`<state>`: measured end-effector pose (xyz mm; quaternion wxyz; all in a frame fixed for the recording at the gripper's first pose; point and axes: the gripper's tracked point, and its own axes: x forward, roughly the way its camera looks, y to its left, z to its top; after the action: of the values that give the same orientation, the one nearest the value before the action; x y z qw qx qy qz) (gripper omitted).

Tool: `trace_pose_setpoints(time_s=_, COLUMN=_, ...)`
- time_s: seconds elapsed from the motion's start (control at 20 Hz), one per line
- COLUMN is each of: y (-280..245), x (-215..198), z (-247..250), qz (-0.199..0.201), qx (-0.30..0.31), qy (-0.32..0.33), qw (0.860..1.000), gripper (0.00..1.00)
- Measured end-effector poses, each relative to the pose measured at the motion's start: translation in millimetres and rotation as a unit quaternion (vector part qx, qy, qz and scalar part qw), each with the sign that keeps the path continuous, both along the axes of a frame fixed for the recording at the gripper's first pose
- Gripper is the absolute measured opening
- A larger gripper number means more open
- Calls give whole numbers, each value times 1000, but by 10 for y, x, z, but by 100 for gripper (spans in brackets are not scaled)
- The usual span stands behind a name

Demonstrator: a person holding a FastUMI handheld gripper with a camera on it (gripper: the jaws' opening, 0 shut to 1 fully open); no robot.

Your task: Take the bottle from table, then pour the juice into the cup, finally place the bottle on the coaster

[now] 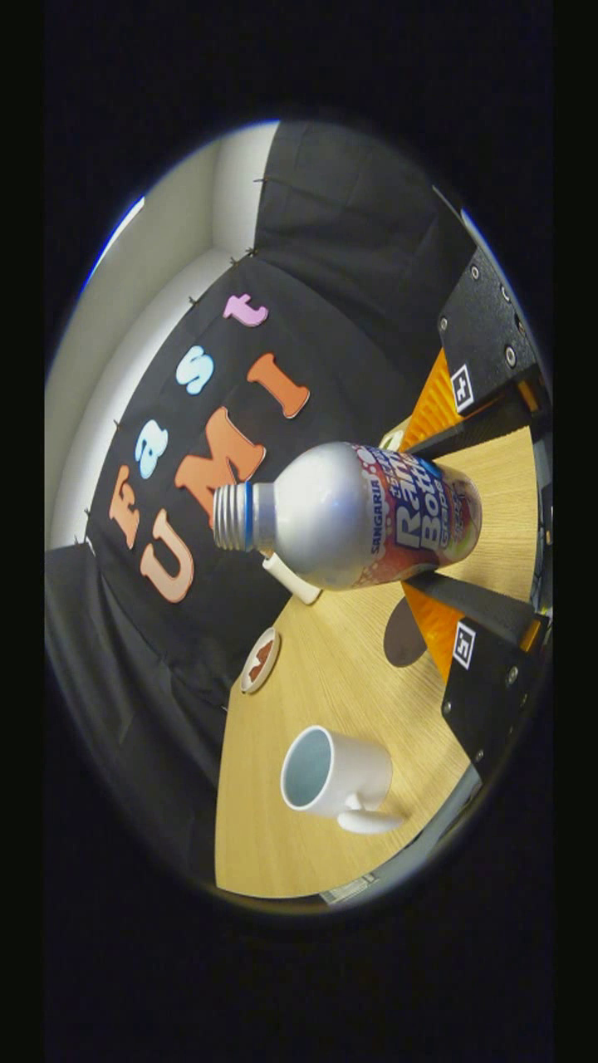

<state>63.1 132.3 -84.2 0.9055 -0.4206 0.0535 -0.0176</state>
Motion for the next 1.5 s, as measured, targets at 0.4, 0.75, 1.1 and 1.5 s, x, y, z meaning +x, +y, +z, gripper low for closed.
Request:
trace_pose_setpoints(time_s=0.4, y=280, x=45, z=-171, qz=32, qx=-117, qy=7, qw=993, gripper=76)
trace_pose_setpoints(time_s=0.75, y=395, x=115, z=-126, qz=48, qx=-221, qy=-11, qw=974, gripper=75)
trace_pose_setpoints(time_s=1.1, y=384, x=165, z=-38, qz=52, qx=-301, qy=-29, qw=952, gripper=75)
trace_pose_setpoints(time_s=1.5, y=438, x=220, z=54, qz=60, qx=-367, qy=-39, qw=927, gripper=75)
